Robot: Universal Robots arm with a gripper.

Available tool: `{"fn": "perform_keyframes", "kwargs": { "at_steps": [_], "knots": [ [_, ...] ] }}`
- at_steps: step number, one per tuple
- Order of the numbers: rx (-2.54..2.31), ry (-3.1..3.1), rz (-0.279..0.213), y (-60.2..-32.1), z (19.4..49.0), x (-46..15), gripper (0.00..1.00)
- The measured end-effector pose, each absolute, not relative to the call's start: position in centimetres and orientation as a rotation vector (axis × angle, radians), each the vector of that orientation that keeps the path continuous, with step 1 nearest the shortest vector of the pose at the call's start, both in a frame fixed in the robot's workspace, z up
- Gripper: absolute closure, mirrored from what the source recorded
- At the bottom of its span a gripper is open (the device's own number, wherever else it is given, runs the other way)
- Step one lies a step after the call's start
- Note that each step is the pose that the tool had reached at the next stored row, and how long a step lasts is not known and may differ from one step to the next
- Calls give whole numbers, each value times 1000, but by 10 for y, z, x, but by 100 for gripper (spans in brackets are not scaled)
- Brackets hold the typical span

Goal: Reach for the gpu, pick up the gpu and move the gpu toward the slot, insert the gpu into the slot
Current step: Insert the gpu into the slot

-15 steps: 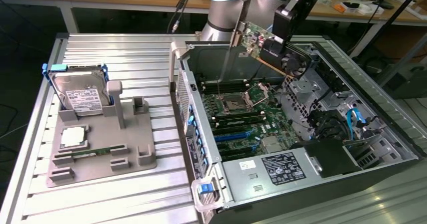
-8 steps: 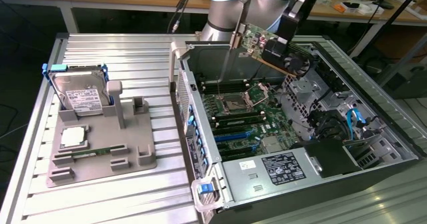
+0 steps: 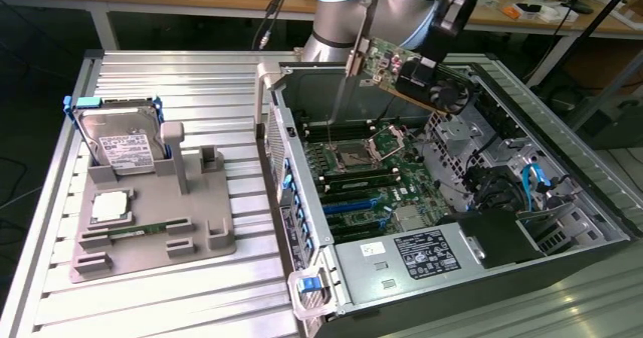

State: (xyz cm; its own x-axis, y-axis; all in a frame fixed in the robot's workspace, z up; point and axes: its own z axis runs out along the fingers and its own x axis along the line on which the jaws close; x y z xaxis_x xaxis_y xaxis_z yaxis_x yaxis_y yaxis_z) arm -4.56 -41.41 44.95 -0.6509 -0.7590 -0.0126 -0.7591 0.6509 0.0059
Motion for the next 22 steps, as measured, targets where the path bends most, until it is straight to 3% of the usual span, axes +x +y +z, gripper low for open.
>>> {"fn": "perform_keyframes", "kwargs": {
  "at_steps": [22],
  "knots": [
    [-1865, 2520, 19, -414, 447, -41, 73]
  ]
}}
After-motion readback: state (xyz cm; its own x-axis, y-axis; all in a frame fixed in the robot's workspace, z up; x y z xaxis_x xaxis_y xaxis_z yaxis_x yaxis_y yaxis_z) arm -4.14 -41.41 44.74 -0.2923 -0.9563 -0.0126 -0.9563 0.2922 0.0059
